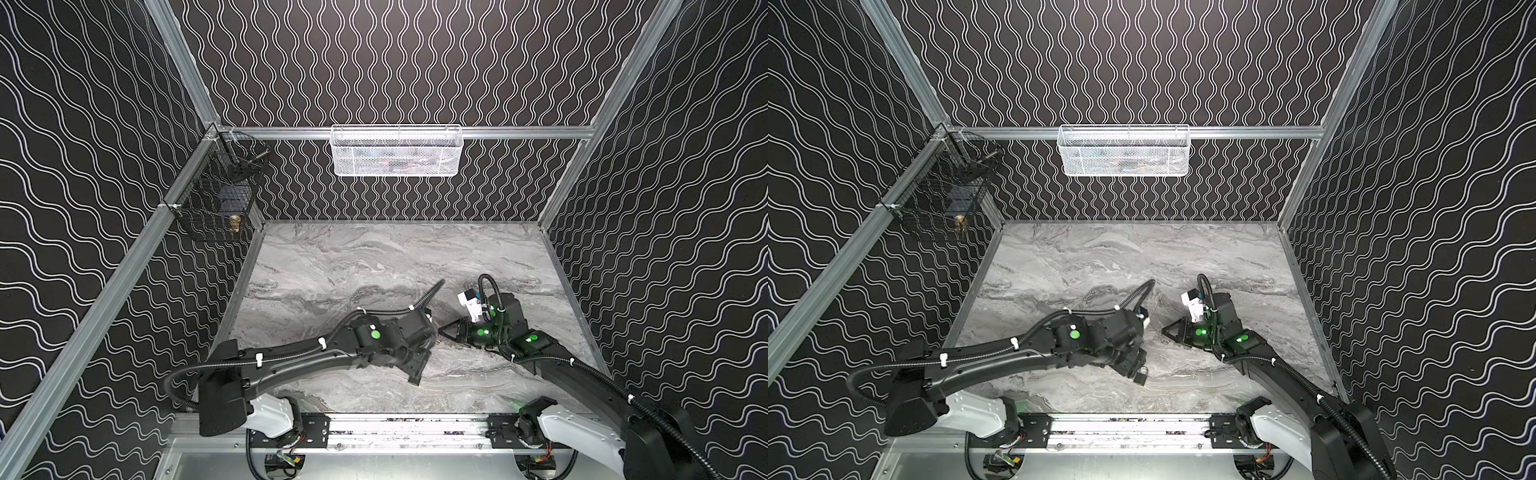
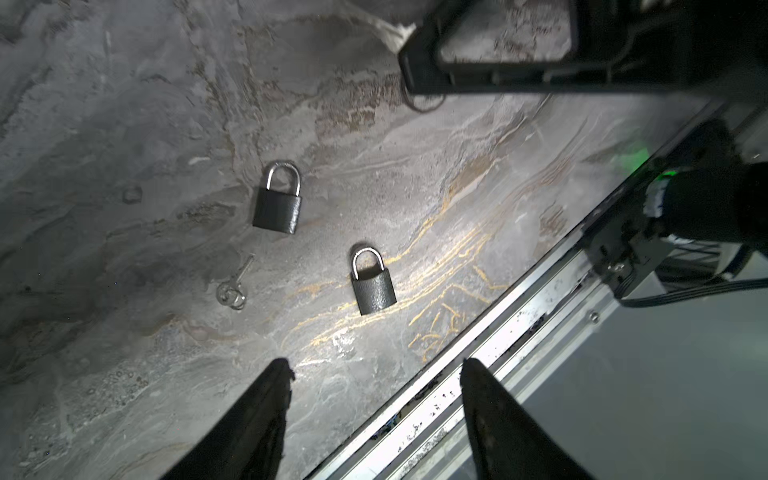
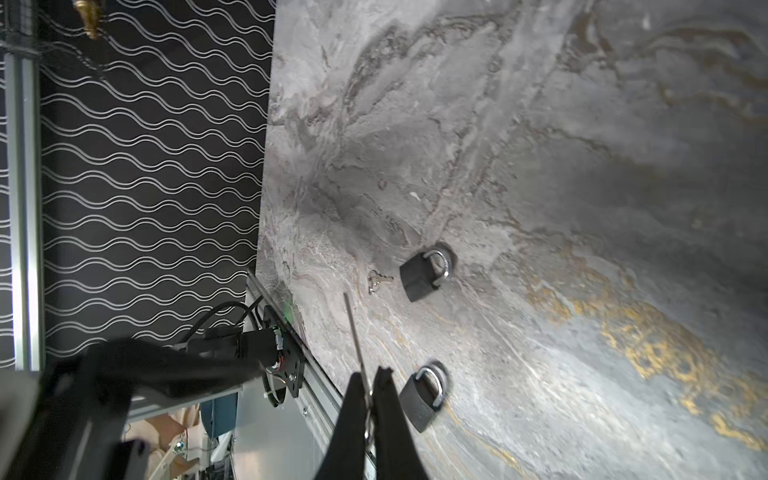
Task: Unlock with the key
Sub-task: 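Lower the left gripper toward the nearer black padlock while the right gripper holds the key, then close the left gripper on the black padlock body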
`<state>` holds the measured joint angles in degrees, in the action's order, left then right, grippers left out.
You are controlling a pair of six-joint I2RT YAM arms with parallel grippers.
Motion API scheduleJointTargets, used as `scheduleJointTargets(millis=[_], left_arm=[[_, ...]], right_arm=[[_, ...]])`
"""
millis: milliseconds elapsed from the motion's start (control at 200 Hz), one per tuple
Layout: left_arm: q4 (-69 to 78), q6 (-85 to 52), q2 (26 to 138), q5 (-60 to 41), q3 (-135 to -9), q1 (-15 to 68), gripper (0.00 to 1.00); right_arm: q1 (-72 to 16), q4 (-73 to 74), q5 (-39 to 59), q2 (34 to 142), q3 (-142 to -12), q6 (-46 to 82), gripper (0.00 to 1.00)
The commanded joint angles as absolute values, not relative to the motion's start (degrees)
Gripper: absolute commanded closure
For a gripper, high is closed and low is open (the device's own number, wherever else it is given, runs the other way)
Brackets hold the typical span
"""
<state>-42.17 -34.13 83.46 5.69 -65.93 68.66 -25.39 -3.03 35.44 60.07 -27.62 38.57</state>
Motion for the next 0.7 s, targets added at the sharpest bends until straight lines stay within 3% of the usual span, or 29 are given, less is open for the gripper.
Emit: scheduleJointTargets(millis=[0, 696], left_arm=[[-43.20, -37.22, 85.35, 8.36, -65.01, 69.69, 0.32], [-34.82, -46.93, 100.10, 7.99, -63.89, 73.30, 0.34]], right_arm=[[-24.11, -0.62, 34.40, 60.48, -26.43, 40.82, 1.00], [-21.14, 5.37, 37.56, 63.33, -24.10, 43.66, 1.00]])
